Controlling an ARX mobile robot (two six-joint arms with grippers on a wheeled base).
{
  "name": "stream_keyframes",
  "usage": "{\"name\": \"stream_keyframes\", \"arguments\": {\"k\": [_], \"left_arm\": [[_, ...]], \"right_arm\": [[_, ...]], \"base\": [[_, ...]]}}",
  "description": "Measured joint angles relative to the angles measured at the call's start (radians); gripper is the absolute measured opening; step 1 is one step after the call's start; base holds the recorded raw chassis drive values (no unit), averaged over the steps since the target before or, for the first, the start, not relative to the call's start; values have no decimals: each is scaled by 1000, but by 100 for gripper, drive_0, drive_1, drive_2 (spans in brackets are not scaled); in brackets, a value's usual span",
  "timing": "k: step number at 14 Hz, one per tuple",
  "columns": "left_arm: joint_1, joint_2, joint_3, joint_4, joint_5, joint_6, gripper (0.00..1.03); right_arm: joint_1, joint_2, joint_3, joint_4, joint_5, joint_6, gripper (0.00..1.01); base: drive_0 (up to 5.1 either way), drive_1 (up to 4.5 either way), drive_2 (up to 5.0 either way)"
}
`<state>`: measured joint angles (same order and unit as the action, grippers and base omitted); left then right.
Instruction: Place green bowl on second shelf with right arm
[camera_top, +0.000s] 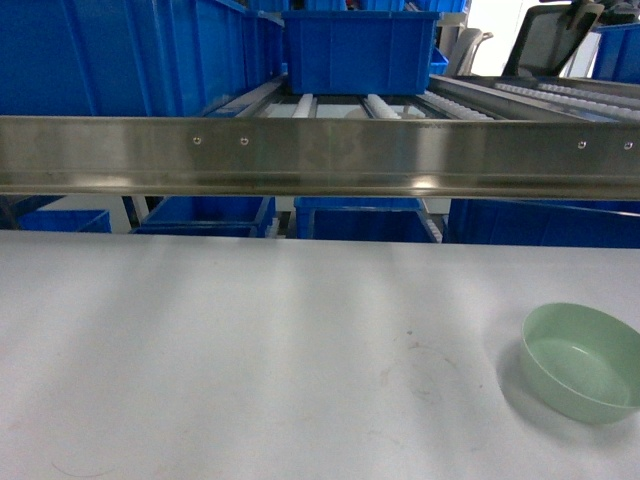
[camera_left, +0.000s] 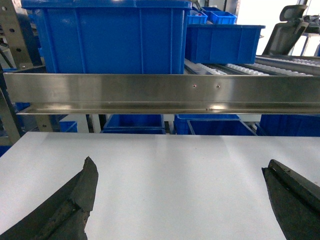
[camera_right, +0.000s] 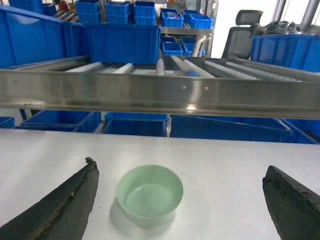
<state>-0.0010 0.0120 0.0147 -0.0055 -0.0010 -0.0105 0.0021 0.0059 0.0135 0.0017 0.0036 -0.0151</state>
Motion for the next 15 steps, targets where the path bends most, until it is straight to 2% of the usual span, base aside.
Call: {"name": "stream_keyframes", "arguments": {"k": [2, 3, 6, 8, 11, 12, 15], "left_arm": [[0, 0, 0, 0, 0, 0, 98], [0, 0, 0, 0, 0, 0, 98], [0, 0, 0, 0, 0, 0, 98], [0, 0, 0, 0, 0, 0, 98], [0, 0, 0, 0, 0, 0, 98], [0, 0, 0, 0, 0, 0, 98], [0, 0, 0, 0, 0, 0, 98]], "right_arm": [[94, 125, 2, 148, 56, -4, 98], [118, 218, 6, 219, 72, -8, 98], [130, 528, 129, 425, 86, -41, 98], [114, 777, 224, 473, 43, -66, 98], [64, 1107, 399, 465, -6, -136, 98], [37, 1216, 480, 433, -8, -167, 98], [-24, 1469, 636, 275, -33, -189, 98]], "base": [[0, 0, 0], [0, 0, 0], [0, 0, 0], [0, 0, 0], [0, 0, 0], [0, 0, 0], [0, 0, 0]]}}
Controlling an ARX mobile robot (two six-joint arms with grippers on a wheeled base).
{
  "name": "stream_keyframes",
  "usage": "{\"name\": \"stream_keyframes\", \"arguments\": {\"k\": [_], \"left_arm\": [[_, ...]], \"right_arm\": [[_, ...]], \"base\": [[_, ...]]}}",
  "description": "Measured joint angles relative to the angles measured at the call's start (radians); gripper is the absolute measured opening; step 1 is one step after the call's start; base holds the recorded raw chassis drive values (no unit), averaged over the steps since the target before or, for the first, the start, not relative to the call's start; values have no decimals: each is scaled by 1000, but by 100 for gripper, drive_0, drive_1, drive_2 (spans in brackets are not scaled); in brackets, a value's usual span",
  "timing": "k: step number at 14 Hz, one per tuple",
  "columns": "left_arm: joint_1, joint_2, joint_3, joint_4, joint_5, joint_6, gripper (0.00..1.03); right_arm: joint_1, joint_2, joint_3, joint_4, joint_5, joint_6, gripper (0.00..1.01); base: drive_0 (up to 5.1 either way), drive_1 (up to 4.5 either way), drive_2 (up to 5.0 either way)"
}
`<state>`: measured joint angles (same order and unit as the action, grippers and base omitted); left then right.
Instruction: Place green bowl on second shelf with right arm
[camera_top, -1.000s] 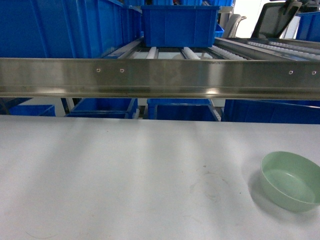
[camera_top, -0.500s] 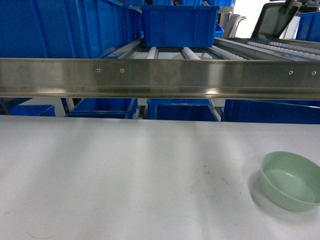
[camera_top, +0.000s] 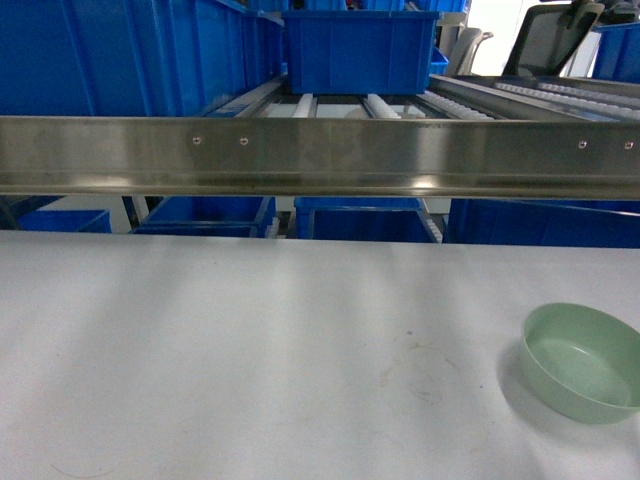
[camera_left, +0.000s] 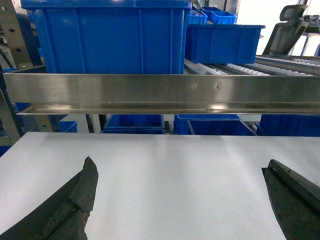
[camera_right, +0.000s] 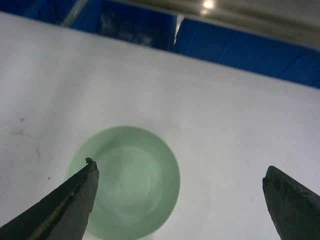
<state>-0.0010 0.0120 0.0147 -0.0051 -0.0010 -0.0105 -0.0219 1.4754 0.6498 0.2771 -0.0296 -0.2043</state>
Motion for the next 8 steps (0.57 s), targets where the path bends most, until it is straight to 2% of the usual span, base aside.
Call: {"name": "stream_keyframes", "arguments": {"k": [4, 8], "left_arm": [[0, 0, 0, 0, 0, 0, 98], [0, 0, 0, 0, 0, 0, 98]], "right_arm": [[-32, 212, 206, -169, -24, 5, 98], [-51, 343, 275, -203, -8, 0, 98]], "base": [[0, 0, 0], [0, 0, 0]]}}
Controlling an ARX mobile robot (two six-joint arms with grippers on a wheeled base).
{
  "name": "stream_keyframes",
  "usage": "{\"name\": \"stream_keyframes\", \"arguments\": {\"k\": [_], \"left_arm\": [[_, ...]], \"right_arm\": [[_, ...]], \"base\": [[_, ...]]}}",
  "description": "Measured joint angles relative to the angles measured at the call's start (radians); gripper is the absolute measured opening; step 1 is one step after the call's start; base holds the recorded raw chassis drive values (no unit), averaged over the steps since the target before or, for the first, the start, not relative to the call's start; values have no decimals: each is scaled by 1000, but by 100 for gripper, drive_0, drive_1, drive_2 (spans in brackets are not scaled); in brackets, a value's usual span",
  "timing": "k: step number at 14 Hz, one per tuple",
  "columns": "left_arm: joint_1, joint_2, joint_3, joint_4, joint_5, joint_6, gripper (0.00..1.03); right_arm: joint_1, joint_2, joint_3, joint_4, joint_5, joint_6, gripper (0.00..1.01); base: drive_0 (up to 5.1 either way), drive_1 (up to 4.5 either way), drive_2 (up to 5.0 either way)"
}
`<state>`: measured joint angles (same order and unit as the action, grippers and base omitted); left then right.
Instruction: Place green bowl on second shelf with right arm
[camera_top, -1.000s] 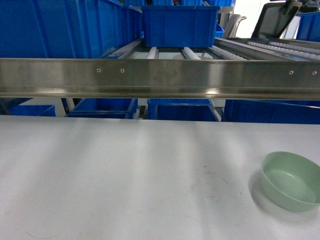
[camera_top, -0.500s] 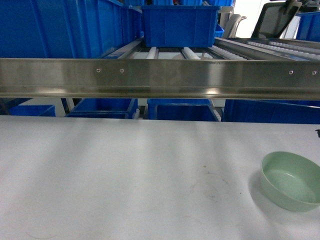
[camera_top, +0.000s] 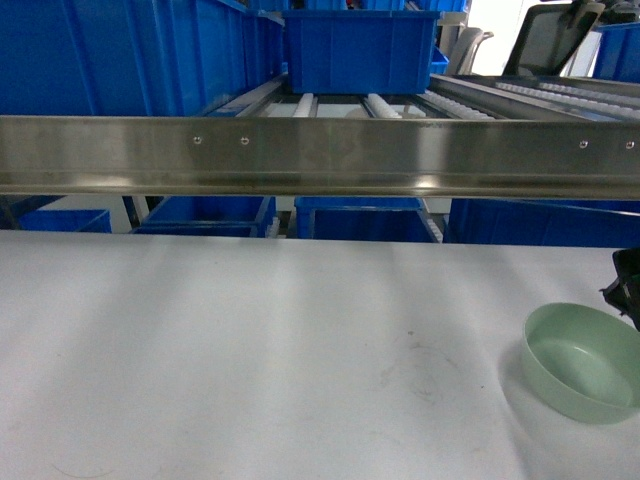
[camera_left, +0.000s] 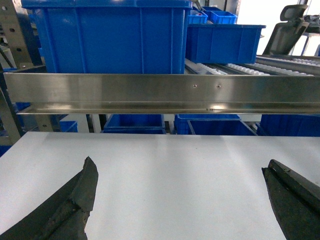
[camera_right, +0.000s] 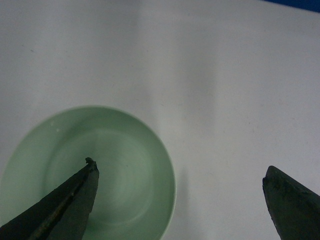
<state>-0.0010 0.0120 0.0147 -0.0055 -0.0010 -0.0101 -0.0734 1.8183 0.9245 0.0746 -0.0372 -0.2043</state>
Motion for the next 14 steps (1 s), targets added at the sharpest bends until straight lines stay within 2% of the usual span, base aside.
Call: {"name": "stream_keyframes", "arguments": {"k": [8, 12, 13, 14], "left_arm": [[0, 0, 0, 0, 0, 0, 98], [0, 0, 0, 0, 0, 0, 98], [0, 0, 0, 0, 0, 0, 98], [0, 0, 0, 0, 0, 0, 98]], "right_arm": [[-1, 167, 23, -11, 7, -11, 98], [-28, 257, 90, -22, 13, -3, 98], [-32, 274, 111, -19, 18, 9, 90], [-21, 275, 101, -13, 18, 32, 51]], "base": [[0, 0, 0], [0, 0, 0], [0, 0, 0], [0, 0, 0]]}}
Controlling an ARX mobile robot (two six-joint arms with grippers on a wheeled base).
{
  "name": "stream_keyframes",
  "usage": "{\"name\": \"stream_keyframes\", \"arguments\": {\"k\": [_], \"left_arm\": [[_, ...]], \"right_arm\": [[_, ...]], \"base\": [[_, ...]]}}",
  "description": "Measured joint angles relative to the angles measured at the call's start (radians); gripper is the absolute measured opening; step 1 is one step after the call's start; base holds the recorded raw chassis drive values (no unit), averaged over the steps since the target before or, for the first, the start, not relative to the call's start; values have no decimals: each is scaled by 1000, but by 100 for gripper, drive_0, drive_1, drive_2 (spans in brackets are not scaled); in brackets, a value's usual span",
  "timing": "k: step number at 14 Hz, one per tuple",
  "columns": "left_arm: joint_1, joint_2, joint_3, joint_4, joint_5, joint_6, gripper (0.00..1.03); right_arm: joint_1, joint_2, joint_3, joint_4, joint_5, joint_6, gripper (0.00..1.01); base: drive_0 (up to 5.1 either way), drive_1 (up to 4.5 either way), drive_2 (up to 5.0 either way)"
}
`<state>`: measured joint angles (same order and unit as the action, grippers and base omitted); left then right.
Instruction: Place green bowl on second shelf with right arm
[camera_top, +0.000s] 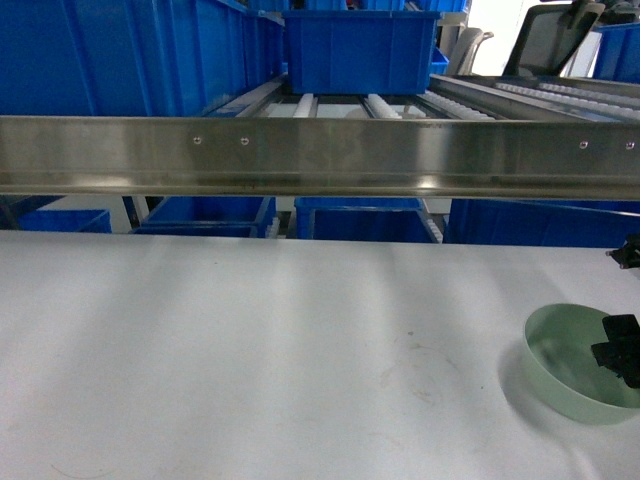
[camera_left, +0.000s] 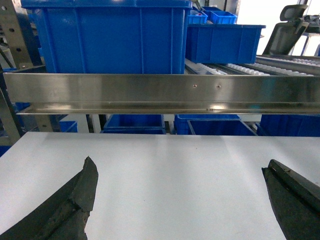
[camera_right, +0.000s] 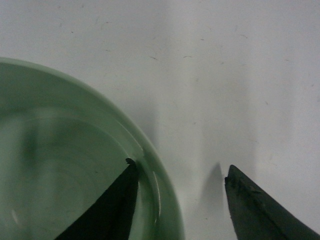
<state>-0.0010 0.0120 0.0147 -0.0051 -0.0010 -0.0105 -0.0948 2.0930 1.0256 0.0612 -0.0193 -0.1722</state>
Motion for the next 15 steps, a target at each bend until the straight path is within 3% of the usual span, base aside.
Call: {"name": "stream_keyframes", "arguments": {"k": [4, 10, 12, 15], "left_arm": [[0, 0, 0, 0, 0, 0, 98], [0, 0, 0, 0, 0, 0, 98], [0, 0, 0, 0, 0, 0, 98], [0, 0, 0, 0, 0, 0, 98]], "right_arm": [[23, -37, -66, 38, -7, 43, 4], [17, -168, -225, 172, -13, 56, 2], [18, -345, -311, 246, -44, 56, 2], [24, -685, -344, 208, -109, 56, 2]], "base": [[0, 0, 0], [0, 0, 0], [0, 0, 0], [0, 0, 0]]}}
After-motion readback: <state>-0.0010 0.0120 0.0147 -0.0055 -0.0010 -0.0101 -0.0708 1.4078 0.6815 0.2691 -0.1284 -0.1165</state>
